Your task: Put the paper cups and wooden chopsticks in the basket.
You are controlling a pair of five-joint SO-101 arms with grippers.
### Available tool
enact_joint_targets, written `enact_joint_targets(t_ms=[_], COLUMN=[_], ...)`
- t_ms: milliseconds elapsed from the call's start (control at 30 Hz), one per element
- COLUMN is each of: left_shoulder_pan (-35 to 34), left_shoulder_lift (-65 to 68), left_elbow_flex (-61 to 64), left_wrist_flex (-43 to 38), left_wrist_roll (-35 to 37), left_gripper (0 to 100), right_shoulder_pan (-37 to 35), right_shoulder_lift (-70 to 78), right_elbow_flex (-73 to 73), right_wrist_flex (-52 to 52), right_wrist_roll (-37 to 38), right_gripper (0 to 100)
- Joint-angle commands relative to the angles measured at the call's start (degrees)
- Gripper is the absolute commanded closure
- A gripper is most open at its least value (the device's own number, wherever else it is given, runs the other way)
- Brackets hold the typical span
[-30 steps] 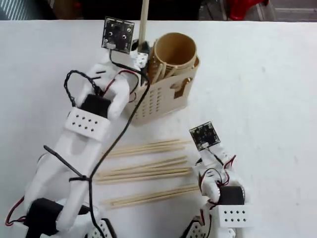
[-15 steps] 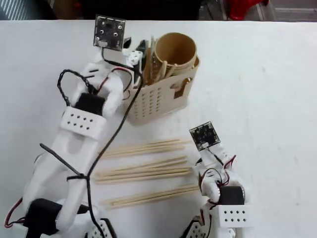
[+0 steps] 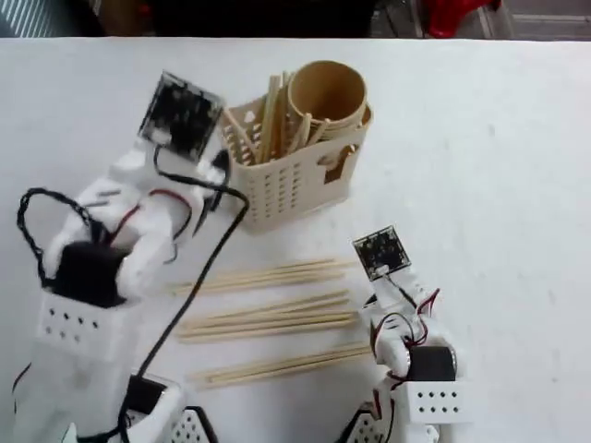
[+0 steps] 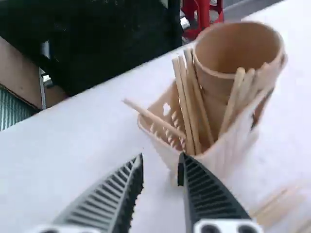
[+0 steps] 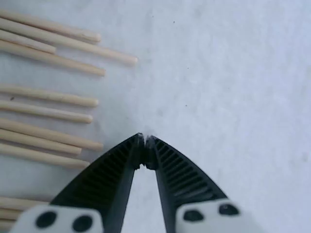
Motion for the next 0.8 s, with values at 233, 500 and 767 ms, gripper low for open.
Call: enact_joint_targets(t_ms=[233,500,767], left_shoulder_pan=[3.1,1.9,1.9], left_shoulder_lift=[10.3,26.6,40.7], left_elbow_flex=[18.5,19.3,13.7], left_wrist_flex=[5.5,-4.0,-6.4], left_wrist_roll=[-26.7,-37.1,-43.2], left_gripper=[86,86,82], right_shoulder_pan=[-0.2,-0.1,-0.2], right_shoulder_lift=[-0.4,-0.4,-0.4], right_elbow_flex=[-0.4,-0.4,-0.4], right_wrist_flex=[-1.2,-1.2,-1.3], right_wrist_roll=[0.5,0.5,0.5], right_gripper=[98.1,98.1,98.1])
